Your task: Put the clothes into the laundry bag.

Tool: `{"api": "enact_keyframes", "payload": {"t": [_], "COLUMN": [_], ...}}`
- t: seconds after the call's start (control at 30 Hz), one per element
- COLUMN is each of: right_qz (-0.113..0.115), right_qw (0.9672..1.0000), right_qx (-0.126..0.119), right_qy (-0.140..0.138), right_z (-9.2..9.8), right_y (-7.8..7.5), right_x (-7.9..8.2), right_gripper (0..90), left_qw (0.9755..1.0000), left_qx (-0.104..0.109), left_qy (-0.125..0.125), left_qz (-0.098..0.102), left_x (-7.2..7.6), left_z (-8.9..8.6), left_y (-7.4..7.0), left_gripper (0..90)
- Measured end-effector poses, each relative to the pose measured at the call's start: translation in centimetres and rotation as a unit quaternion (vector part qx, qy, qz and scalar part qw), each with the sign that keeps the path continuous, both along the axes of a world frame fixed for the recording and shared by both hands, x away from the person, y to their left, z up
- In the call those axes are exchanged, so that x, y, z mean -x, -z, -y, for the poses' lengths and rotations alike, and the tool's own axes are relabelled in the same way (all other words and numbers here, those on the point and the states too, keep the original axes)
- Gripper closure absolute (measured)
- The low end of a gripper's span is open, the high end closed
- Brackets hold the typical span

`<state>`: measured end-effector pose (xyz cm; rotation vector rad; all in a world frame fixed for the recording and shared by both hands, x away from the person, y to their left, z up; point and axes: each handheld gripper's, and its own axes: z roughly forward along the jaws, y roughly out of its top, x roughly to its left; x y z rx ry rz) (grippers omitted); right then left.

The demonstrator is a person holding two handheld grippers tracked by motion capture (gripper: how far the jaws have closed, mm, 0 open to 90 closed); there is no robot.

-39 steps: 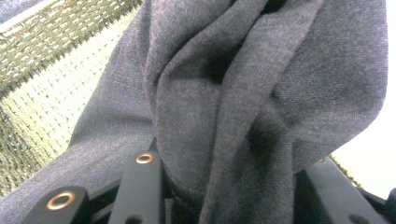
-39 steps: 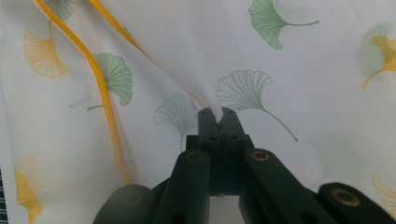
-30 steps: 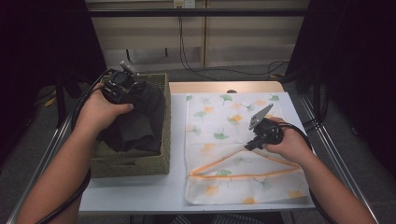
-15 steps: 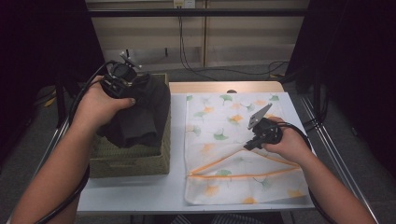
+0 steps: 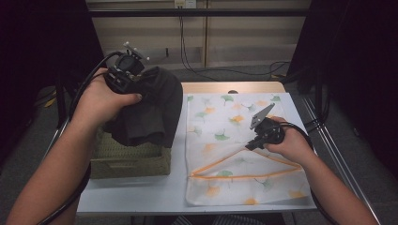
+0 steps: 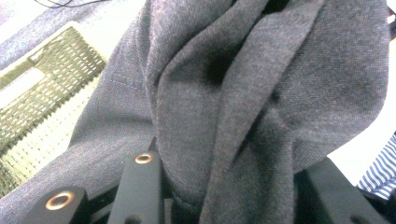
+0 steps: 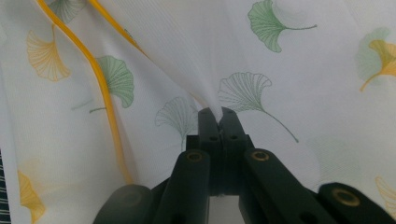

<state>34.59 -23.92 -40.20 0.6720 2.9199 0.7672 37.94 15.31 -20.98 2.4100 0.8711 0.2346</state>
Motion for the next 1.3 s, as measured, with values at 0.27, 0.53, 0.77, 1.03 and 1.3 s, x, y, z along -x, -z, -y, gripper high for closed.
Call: {"api": "enact_keyframes", "payload": {"t": [0.27,0.53,0.77,1.03,1.3], "right_qz": [0.001,0.01,0.019,0.023,0.019], "right_qw": [1.0,0.9999,0.9997,0.9996,0.9995], "right_qx": [-0.003,-0.009,-0.015,-0.018,-0.022], "right_qy": [0.002,0.003,0.002,0.004,0.006], "right_z": [0.1,0.1,0.0,-0.1,-0.1], "right_y": [-0.3,-1.0,-1.9,-2.3,-2.0], "right_x": [0.1,-0.1,-0.5,-0.9,-1.0], "right_gripper": [90.0,90.0,90.0,90.0,90.0], "left_qw": [0.9995,0.998,0.9967,0.9944,0.9925], "left_qx": [0.007,0.014,0.017,0.025,0.012], "left_qy": [0.03,0.061,0.078,0.1,0.118], "left_qz": [-0.002,-0.01,-0.014,-0.024,-0.029], "left_x": [0.6,1.2,1.6,2.6,3.7], "left_z": [1.4,3.0,3.9,4.9,6.5], "left_y": [-0.7,-0.7,-0.5,-0.7,-0.7], "left_gripper": [59.8,59.8,59.7,59.5,59.6]}}
